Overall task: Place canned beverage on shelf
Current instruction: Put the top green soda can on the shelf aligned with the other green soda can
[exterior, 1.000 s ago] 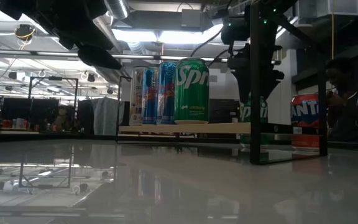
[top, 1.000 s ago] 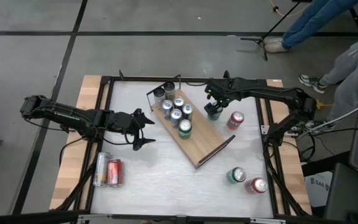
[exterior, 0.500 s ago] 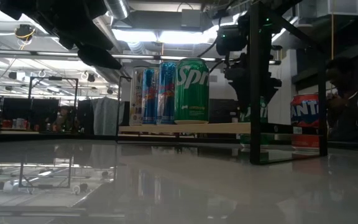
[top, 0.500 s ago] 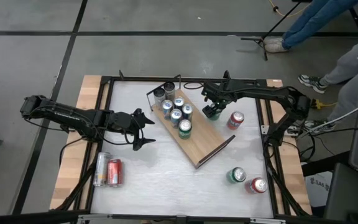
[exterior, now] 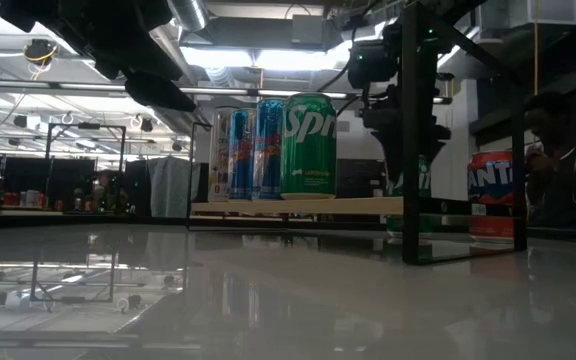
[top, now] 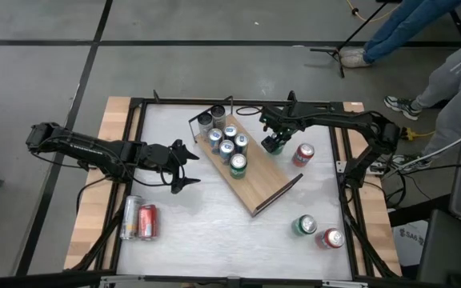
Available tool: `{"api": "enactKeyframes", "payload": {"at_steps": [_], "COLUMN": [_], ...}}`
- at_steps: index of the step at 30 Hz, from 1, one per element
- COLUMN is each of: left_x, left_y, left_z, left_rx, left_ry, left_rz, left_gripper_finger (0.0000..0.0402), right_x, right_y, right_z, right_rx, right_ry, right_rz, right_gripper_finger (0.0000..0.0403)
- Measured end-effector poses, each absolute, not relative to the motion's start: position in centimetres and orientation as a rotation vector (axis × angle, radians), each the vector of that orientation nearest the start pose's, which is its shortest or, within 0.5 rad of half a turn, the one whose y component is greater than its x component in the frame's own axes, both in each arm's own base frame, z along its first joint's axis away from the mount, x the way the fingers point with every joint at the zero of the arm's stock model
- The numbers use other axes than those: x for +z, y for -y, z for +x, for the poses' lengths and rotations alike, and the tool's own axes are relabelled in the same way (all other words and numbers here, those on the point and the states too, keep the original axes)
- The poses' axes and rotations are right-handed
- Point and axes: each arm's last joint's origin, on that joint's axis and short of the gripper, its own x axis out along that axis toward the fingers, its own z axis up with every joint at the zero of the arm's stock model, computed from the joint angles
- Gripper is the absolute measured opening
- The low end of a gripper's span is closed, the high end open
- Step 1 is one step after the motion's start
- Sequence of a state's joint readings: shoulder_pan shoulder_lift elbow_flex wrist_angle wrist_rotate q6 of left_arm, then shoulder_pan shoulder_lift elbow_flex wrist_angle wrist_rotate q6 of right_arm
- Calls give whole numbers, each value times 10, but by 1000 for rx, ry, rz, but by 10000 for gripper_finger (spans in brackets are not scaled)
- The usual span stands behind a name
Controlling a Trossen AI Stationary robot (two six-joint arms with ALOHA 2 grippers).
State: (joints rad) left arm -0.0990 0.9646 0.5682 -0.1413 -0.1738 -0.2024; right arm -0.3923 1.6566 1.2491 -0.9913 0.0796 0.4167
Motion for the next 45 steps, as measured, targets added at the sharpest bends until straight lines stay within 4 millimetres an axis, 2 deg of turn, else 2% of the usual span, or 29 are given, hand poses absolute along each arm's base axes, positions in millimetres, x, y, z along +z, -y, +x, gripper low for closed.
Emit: {"api": "enactKeyframes", "payload": {"at_steps": [6,10,15,21,29,36,45], "left_x": [232,232,232,232,232,232,232], "left_y": [15,15,15,15,15,15,15], "left_z": [201,201,201,201,201,201,201], "left_rx": [126,127,127,127,128,128,128], "left_ry": [-523,-523,-523,-523,-522,-522,-522], "left_rz": [-124,-124,-124,-124,-124,-124,-124], "left_gripper_finger": [394,394,394,394,394,394,394], "right_x": [230,230,230,230,234,257,299], "right_y": [120,119,118,118,118,120,116], "right_z": [284,284,284,285,286,291,295], "right_rx": [-612,-536,-426,-259,-224,-225,-216], "right_ry": [-1318,-1335,-1359,-1382,-1388,-1355,-1315], "right_rz": [492,447,367,211,176,168,148], "right_gripper_finger": [283,285,311,294,293,290,291]}}
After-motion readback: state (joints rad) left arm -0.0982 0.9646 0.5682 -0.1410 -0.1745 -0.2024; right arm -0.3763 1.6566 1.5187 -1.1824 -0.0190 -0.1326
